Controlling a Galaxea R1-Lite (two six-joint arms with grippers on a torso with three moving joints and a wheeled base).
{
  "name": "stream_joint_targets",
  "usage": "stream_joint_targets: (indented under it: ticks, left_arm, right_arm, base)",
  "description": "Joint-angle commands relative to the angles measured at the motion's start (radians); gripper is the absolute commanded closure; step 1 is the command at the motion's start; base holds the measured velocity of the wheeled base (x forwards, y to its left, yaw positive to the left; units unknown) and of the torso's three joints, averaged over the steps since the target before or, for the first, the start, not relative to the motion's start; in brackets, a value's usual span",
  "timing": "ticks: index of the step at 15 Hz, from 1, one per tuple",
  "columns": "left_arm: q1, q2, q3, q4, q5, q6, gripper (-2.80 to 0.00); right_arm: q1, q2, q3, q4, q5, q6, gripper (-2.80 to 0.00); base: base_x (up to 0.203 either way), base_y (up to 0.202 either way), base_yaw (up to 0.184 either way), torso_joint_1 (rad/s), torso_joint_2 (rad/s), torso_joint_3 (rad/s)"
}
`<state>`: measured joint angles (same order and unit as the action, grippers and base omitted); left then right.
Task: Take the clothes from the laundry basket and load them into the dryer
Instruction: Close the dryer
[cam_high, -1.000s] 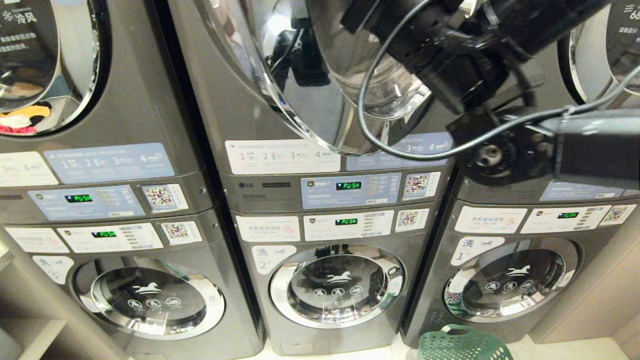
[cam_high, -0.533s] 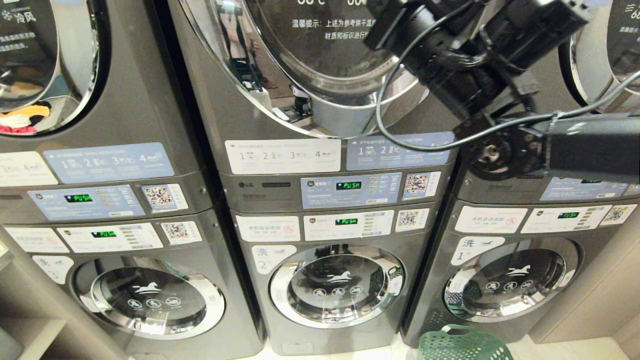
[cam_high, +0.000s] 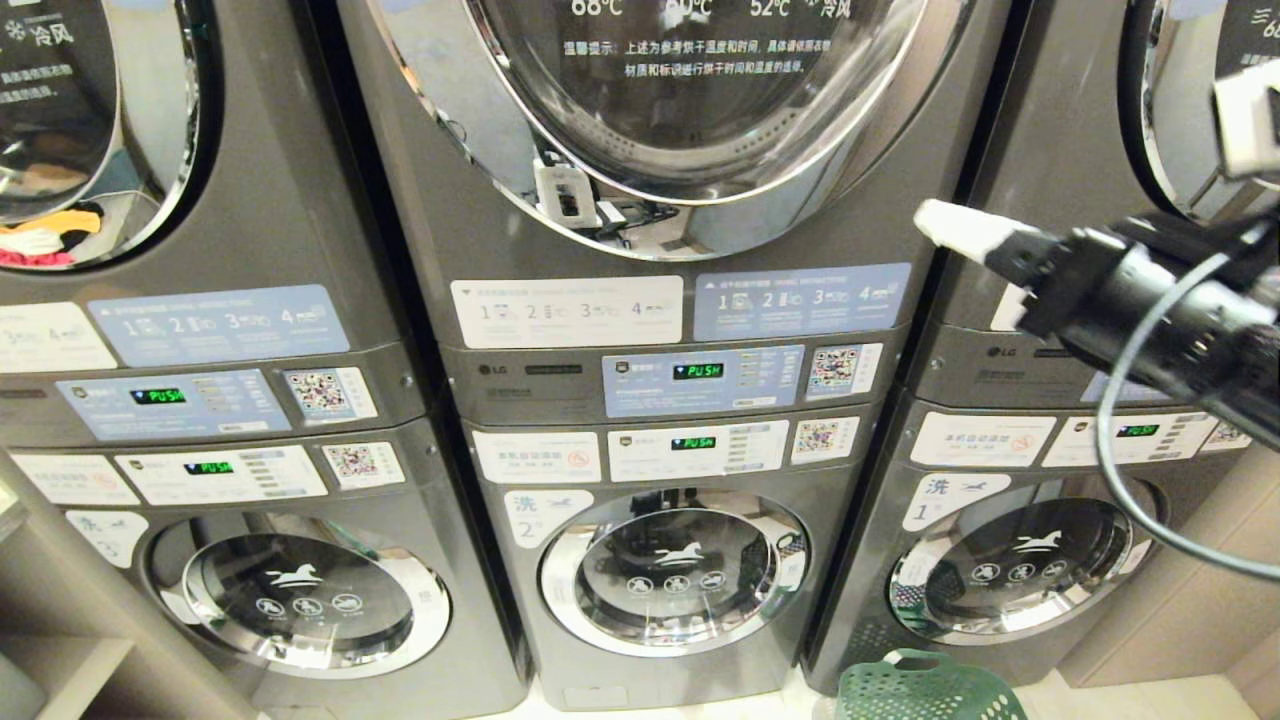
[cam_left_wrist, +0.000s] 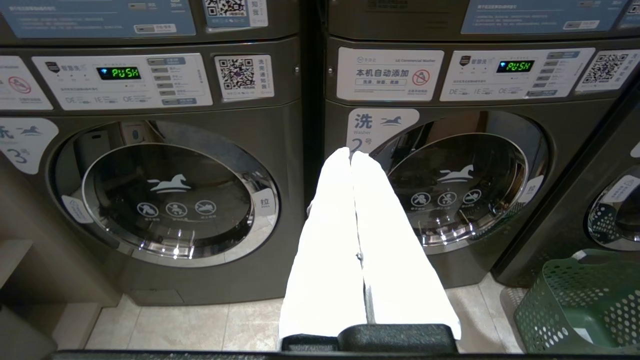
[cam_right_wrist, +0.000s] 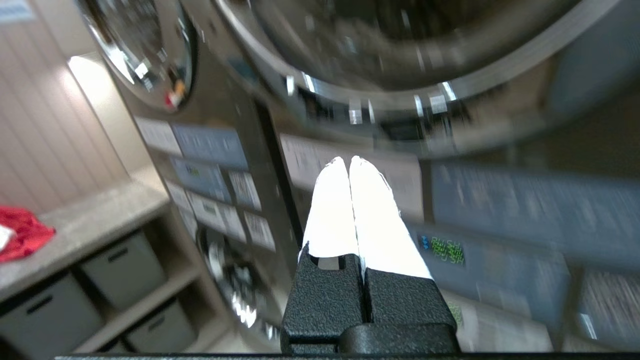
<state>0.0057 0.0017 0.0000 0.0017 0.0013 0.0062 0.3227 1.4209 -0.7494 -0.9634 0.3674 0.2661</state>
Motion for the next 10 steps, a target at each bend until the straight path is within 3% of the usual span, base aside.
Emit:
stream_joint_targets:
  ticks: [1,4,6,8,10]
  left_arm:
    - [0.0,0.0,0.001,0.0,0.0,0.0,0.0]
    - [0.0,0.0,0.001,0.0,0.0,0.0,0.0]
    - [0.0,0.0,0.001,0.0,0.0,0.0,0.0]
    - [0.0,0.0,0.001,0.0,0.0,0.0,0.0]
    - [0.0,0.0,0.0,0.0,0.0,0.0,0.0]
  right_arm:
    - [-0.066,-0.311,0.226,0.1,0.001,-0.004,0.0]
    - [-0.227,-0.644,0.508,0.402,-0.001,-0.03,0.0]
    - [-0.289,-0.866,0.623,0.626,-0.016,-0.078,0.0]
    - [-0.305,-1.058,0.633,0.937,-0.042,-0.11,0.0]
    - [-0.299,-1.182,0.626,1.097,-0.071,-0.176,0.0]
  base:
    - [0.0,0.0,0.0,0.0,0.0,0.0]
    - [0.0,0.0,0.0,0.0,0.0,0.0]
    - [0.0,0.0,0.0,0.0,0.0,0.0]
    - [0.0,0.0,0.0,0.0,0.0,0.0]
    - [0.0,0.0,0.0,0.0,0.0,0.0]
